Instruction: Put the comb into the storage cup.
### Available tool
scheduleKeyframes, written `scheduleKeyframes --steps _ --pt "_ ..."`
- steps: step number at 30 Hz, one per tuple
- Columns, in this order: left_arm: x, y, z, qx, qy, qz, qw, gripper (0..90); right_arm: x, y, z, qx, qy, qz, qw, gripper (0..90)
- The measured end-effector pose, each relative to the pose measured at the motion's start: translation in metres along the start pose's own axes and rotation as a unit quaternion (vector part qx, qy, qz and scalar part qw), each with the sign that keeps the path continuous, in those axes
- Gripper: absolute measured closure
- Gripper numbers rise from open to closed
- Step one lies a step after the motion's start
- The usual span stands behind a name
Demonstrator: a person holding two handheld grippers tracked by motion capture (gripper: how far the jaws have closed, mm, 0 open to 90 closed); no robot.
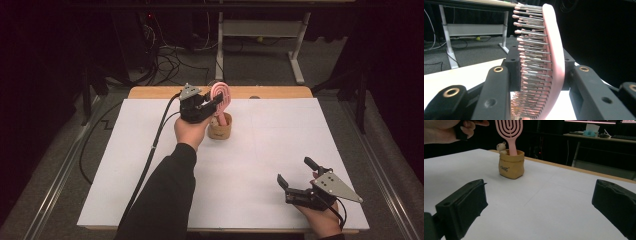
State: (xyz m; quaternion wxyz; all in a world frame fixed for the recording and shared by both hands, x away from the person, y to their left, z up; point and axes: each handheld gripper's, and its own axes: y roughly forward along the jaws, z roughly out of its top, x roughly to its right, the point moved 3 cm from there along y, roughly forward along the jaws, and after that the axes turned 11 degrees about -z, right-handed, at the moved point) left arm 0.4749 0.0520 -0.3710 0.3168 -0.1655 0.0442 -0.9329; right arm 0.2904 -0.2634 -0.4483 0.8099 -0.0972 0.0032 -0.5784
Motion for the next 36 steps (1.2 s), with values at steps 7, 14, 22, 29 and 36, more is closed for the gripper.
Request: scheduleKeyframes --steps 7,14,22,29,36 --pt "0.0 0.0 0.0 -0.001 0.002 -0.004 1.0 63.0 0.0 0.0 0.0 -0.001 -0.001 0.0 1.0 0.2" --pt "-0.002 0.0 0.0 0.0 -0.01 -0.011 0.9999 62.3 0.0 0.0 0.0 0.0 0.0 0.0 1.0 0.2" --pt "-0.005 -0.002 0.001 -0.005 -0.005 0.0 1.0 61.6 0.0 0.0 0.0 0.0 0.0 -0.001 1.0 0.2" --pt "-0.011 -0.006 0.002 -0.013 -0.001 0.01 0.9999 60.4 0.0 0.0 0.0 0.0 0.0 0.0 1.0 0.2" --pt "-0.013 -0.007 0.002 -0.015 0.002 0.017 0.9997 60.3 0.0 0.0 0.0 0.0 0.0 0.001 1.0 0.2"
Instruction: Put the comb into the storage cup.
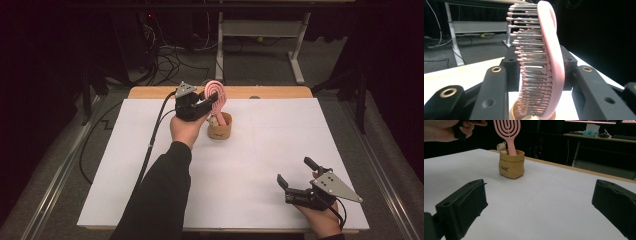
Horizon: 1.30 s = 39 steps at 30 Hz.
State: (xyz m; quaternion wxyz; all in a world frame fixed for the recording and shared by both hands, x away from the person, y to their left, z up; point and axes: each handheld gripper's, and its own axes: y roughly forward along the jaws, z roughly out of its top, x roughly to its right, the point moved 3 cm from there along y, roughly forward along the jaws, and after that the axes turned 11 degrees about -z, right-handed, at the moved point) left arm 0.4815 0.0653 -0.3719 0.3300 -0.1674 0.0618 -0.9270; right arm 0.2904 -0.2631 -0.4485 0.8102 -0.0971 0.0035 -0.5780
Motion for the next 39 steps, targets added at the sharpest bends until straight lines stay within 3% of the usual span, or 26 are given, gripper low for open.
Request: scheduleKeyframes --steps 3,16,17,33,35,39 --pt "0.0 0.0 -0.001 -0.003 0.006 0.003 1.0 56.4 0.0 0.0 0.0 0.0 0.0 0.0 1.0 0.2" --pt "-0.003 -0.003 -0.003 -0.018 0.022 0.019 0.9994 56.2 0.0 0.0 0.0 0.0 0.0 -0.001 1.0 0.2" --pt "-0.004 -0.004 -0.003 -0.018 0.023 0.021 0.9994 50.4 0.0 0.0 0.0 0.0 0.0 -0.001 1.0 0.2" --pt "-0.009 -0.009 -0.007 -0.02 0.041 0.037 0.9983 49.7 0.0 0.0 0.0 0.0 0.0 -0.002 1.0 0.2" --pt "-0.01 -0.009 -0.007 -0.021 0.04 0.038 0.9983 42.9 0.0 0.0 0.0 0.0 0.001 -0.002 1.0 0.2" --pt "-0.01 -0.01 -0.008 -0.024 0.042 0.041 0.998 42.7 0.0 0.0 0.0 0.0 0.0 -0.002 1.0 0.2"
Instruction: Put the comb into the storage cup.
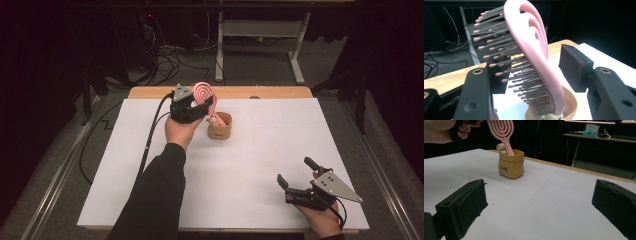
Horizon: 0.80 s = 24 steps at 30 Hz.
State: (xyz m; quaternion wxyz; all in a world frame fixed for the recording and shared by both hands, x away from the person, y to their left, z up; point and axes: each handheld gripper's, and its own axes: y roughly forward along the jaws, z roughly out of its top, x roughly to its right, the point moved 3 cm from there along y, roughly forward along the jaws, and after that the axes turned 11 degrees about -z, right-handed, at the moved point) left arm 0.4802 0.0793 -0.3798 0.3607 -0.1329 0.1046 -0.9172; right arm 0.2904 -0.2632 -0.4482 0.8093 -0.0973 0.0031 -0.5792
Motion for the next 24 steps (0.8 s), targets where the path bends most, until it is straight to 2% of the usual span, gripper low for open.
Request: scheduleKeyframes --steps 2,6,7,16,19,24 --pt "0.0005 0.001 -0.0004 -0.001 -0.001 0.0 1.0 37.4 -0.0002 0.0001 0.0 0.0 0.0 -0.001 1.0 0.2" --pt "0.0 0.0003 -0.0011 -0.008 0.002 0.002 1.0 36.9 0.0 0.0001 -0.0001 0.0 0.0 0.0 1.0 0.2" --pt "-0.0003 0.0002 -0.001 -0.009 0.001 0.002 1.0 32.9 -0.0003 0.0 0.0 0.0 0.0 0.0 1.0 0.2" --pt "-0.0008 -0.0022 -0.0012 -0.014 0.006 -0.002 0.9999 32.6 -0.0006 0.0002 0.0001 0.0 -0.001 0.001 1.0 0.2" --pt "-0.0021 -0.0024 -0.0009 -0.013 -0.004 -0.004 0.9999 22.5 -0.0008 0.0003 0.0 0.0 -0.001 0.001 1.0 0.2" --pt "-0.0032 -0.0033 -0.001 -0.015 -0.009 -0.004 0.9998 15.9 -0.0009 0.0002 0.0 0.0 -0.001 0.001 1.0 0.2"
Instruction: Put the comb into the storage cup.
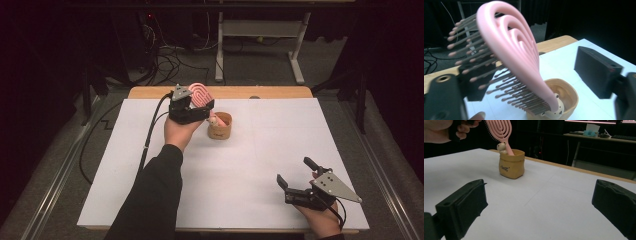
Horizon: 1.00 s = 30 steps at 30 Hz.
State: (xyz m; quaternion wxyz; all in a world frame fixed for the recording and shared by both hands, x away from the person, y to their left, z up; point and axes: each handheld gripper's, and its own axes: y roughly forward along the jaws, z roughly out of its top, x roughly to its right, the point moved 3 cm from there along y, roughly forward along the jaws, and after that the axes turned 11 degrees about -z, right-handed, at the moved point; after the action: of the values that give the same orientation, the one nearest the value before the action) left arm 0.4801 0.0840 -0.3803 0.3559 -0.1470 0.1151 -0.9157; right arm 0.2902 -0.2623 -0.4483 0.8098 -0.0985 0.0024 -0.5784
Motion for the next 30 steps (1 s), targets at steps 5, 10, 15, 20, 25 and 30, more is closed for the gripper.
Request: scheduleKeyframes --steps 5,10,15,20,25,30 --pt "-0.0015 -0.0014 -0.0002 -0.003 -0.003 0.001 1.0 13.3 0.0 0.0001 -0.0001 0.0 -0.001 0.0 1.0 0.2" --pt "-0.0033 -0.0023 -0.0011 -0.006 -0.008 -0.001 0.9999 8.5 -0.0001 0.0002 -0.0002 0.0 0.0 0.0 1.0 0.2" --pt "-0.0046 -0.0036 -0.0013 -0.008 -0.012 0.002 0.9999 0.9 -0.0008 0.0008 -0.0005 -0.001 -0.001 0.002 1.0 0.2" --pt "-0.0061 -0.0059 -0.0019 -0.009 -0.013 0.003 0.9999 0.0 -0.0007 0.0007 -0.0005 -0.001 -0.001 0.001 1.0 0.2" --pt "-0.0075 -0.0075 -0.0036 -0.012 -0.015 0.003 0.9998 0.0 -0.0007 0.0006 -0.0007 -0.001 -0.001 0.001 1.0 0.2" --pt "-0.009 -0.0103 -0.0042 -0.011 -0.015 0.003 0.9998 0.0 -0.0009 0.0011 -0.0011 -0.002 -0.003 0.001 1.0 0.2"
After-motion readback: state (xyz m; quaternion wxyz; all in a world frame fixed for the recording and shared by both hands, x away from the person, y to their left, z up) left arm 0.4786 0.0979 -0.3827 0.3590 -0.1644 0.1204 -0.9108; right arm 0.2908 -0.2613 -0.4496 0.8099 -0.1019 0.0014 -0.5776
